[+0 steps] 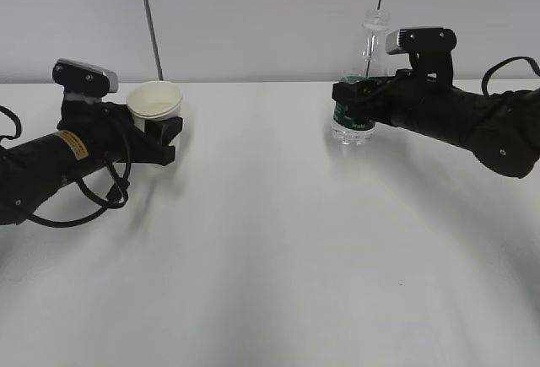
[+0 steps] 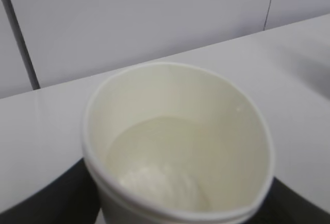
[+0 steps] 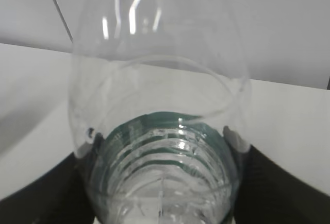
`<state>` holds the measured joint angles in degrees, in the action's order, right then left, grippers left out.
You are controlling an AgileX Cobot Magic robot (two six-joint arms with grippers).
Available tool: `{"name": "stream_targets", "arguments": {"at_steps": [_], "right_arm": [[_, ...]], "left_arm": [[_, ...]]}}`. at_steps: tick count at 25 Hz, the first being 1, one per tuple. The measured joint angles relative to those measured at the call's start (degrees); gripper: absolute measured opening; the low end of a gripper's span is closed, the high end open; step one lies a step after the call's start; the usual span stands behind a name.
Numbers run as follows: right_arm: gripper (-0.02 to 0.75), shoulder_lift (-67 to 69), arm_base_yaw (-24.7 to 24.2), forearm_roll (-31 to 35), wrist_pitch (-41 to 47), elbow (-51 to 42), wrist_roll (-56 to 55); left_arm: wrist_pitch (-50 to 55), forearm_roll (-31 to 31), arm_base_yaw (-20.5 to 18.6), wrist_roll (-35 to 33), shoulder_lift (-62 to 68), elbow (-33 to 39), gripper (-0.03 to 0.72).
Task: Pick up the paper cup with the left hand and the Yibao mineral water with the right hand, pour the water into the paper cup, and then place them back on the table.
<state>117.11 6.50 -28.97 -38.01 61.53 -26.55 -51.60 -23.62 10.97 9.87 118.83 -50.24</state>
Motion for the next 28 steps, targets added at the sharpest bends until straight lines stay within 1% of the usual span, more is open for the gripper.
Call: {"name": "stream_targets", "arguments": {"at_steps": [6, 10, 20, 28], "right_arm": [[0.500, 0.00, 0.00, 0.00, 0.00, 0.00, 0.00], [0.500, 0.00, 0.00, 0.00, 0.00, 0.00, 0.00], [0.500, 0.00, 0.00, 0.00, 0.00, 0.00, 0.09], [0.500, 0.00, 0.00, 0.03, 0.00, 0.00, 0.09]], "left_arm": [[-3.15, 0.96, 0.00, -0.14, 2.97, 0.00, 0.442], [-4.89, 2.83, 0.00, -0.56, 4.69, 0.00, 0.442], [-5.50, 5.40, 0.00, -1.45, 5.71, 0.00, 0.442], [-5.64, 5.51, 0.00, -1.50, 6.08, 0.00, 0.442]]}}
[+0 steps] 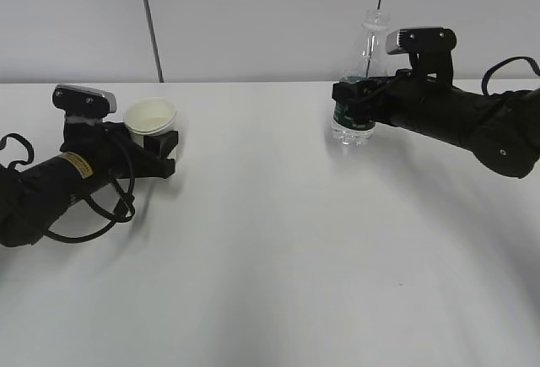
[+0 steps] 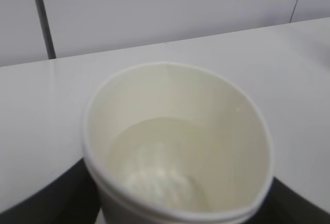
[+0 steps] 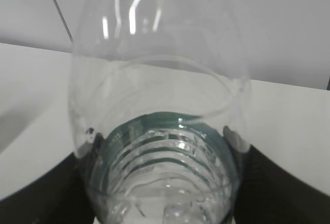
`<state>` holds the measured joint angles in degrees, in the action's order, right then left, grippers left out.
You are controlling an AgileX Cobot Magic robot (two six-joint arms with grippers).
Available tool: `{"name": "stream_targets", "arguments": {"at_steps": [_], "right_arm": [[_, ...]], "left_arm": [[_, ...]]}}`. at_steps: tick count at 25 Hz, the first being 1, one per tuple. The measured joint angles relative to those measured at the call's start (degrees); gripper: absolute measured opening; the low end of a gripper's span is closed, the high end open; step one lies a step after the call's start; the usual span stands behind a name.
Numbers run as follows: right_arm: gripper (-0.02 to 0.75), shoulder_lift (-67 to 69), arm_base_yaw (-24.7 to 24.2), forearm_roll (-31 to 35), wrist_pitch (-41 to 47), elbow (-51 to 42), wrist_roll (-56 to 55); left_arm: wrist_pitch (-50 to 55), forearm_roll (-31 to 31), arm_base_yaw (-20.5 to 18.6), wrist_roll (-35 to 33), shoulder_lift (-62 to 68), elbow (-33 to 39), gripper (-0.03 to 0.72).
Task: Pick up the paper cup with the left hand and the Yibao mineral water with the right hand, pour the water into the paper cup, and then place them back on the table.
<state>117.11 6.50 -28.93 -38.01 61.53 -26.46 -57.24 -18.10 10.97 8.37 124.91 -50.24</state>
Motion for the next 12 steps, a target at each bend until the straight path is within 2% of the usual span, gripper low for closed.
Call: {"name": "stream_targets", "arguments": {"at_steps": [12], "right_arm": [[0.500, 0.00, 0.00, 0.00, 0.00, 0.00, 0.00]], "left_arm": [[-1.31, 0.46, 0.00, -0.83, 0.91, 0.00, 0.442]]}}
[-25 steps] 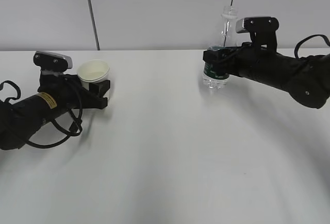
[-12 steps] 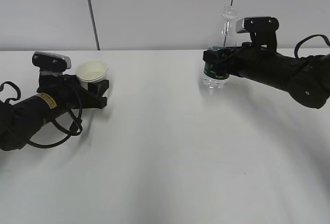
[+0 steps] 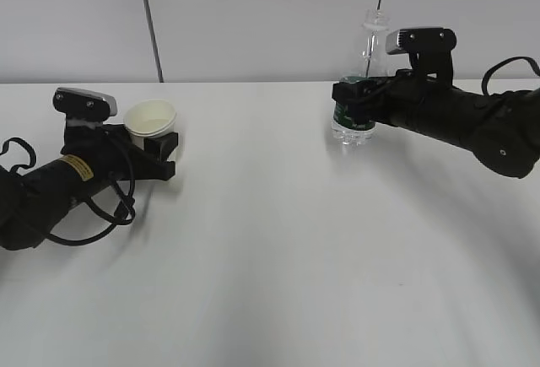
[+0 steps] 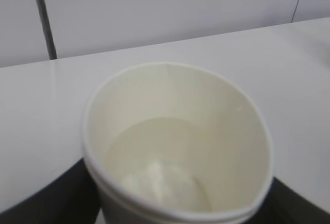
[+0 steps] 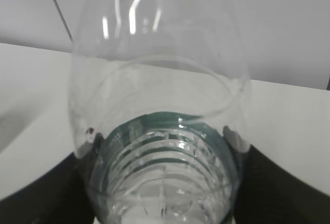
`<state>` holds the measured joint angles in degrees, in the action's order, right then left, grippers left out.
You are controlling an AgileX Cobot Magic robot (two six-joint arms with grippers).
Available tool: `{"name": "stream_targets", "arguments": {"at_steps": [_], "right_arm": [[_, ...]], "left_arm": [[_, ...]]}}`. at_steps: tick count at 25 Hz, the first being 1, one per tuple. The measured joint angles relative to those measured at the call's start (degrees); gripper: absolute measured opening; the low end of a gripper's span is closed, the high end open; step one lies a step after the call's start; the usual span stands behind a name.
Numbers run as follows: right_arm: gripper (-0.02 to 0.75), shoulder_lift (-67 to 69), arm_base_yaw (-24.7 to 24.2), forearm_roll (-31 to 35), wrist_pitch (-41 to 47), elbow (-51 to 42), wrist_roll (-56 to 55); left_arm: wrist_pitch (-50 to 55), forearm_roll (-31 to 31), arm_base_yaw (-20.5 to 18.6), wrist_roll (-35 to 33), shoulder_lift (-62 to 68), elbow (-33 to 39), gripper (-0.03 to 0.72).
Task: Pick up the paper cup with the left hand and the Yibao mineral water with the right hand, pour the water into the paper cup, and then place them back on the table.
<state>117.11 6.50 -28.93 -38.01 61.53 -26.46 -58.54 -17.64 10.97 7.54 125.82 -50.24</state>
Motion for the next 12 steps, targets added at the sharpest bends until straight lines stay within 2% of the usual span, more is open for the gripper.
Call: {"name": "stream_targets", "arguments": {"at_steps": [12], "right_arm": [[0.499, 4.08, 0.00, 0.43, -4.72, 0.00, 0.56]], "left_arm": [[-0.60, 0.12, 0.00, 0.00, 0.29, -0.06, 0.442]]}}
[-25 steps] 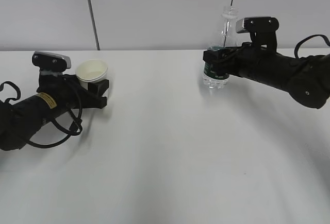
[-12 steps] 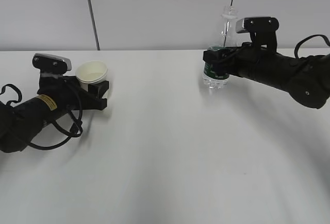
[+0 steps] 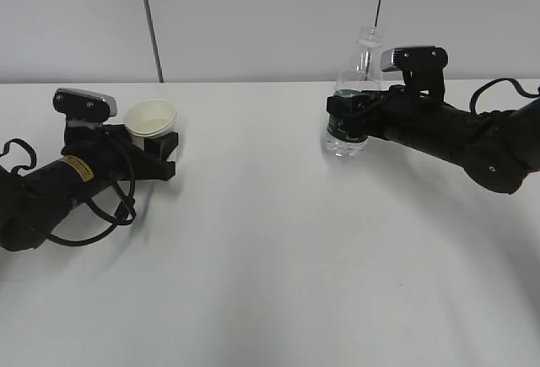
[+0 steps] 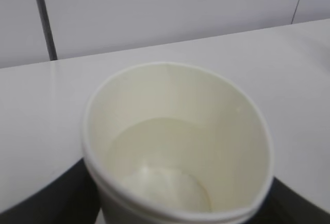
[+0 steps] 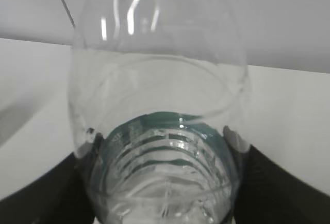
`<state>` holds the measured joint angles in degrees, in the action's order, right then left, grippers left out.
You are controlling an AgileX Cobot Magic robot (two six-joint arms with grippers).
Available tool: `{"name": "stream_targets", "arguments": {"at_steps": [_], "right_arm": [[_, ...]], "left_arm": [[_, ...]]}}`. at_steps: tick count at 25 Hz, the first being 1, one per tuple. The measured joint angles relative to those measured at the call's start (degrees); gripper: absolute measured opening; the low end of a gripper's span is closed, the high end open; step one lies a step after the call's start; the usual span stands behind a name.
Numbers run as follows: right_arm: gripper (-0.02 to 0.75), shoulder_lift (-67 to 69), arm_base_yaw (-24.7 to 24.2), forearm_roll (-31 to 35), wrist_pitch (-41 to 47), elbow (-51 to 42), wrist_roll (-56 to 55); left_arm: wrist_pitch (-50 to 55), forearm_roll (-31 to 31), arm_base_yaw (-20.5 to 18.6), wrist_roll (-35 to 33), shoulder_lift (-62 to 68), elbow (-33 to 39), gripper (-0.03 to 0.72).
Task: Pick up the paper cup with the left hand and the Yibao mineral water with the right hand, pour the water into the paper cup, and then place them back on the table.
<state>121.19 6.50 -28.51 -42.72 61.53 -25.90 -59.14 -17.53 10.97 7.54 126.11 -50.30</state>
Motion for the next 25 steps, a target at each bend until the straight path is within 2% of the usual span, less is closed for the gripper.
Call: {"name": "stream_targets", "arguments": {"at_steps": [15, 25], "right_arm": [[0.499, 2.19, 0.00, 2.77, 0.13, 0.22, 6.53], [0.499, 5.05, 0.00, 4.25, -3.18, 0.56, 8.11]], "left_arm": [[0.00, 0.00, 0.00, -0.01, 0.00, 0.00, 0.441], [0.00, 0.05, 0.00, -0.01, 0.00, 0.00, 0.441]]}}
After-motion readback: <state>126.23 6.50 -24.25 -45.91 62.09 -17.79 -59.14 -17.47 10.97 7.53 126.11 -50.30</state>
